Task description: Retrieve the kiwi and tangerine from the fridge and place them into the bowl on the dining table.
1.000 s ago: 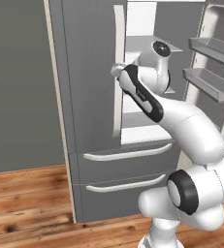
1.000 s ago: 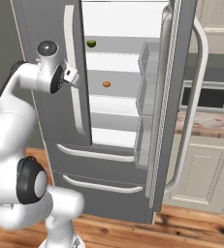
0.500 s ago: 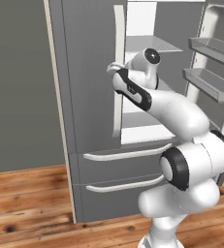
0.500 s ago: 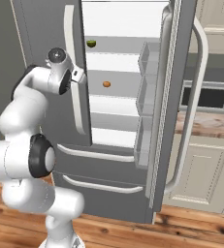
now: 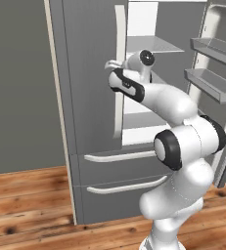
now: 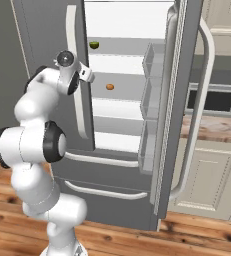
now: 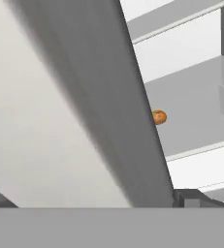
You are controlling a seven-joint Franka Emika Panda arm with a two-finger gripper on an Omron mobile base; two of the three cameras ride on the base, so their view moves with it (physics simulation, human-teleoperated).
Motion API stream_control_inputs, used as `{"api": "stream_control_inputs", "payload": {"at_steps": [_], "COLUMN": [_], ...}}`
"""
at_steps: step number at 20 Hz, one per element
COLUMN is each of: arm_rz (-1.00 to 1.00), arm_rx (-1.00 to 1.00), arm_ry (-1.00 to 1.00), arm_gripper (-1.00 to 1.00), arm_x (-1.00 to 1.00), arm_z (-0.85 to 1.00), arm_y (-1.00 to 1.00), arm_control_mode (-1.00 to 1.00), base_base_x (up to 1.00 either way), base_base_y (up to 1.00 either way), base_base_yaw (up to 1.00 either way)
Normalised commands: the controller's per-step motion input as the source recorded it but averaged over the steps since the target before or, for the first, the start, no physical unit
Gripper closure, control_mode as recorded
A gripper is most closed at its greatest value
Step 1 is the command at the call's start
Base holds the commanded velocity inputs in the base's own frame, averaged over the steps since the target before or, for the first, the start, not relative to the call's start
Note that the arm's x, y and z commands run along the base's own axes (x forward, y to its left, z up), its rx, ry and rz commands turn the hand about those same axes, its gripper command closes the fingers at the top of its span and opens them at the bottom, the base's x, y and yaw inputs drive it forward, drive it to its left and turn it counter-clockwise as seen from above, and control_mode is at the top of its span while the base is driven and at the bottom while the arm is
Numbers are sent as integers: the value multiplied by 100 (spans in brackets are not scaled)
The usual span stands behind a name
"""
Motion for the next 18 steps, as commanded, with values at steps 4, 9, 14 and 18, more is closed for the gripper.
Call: {"api": "stream_control_inputs", "payload": {"at_steps": [4, 9, 14, 18], "arm_rz": [0, 0, -2, -9], "arm_rx": [-1, -2, -1, 0], "arm_ry": [-8, -6, 3, 26], "arm_gripper": [-100, -100, 100, 100], "arm_x": [71, 84, 87, 5], "arm_z": [-14, -26, -10, 15], "arm_y": [3, 10, 18, 5], "arm_control_mode": [-100, -100, -100, -100], "base_base_x": [0, 0, 0, 0], "base_base_y": [0, 0, 0, 0], "base_base_yaw": [0, 0, 0, 0]}}
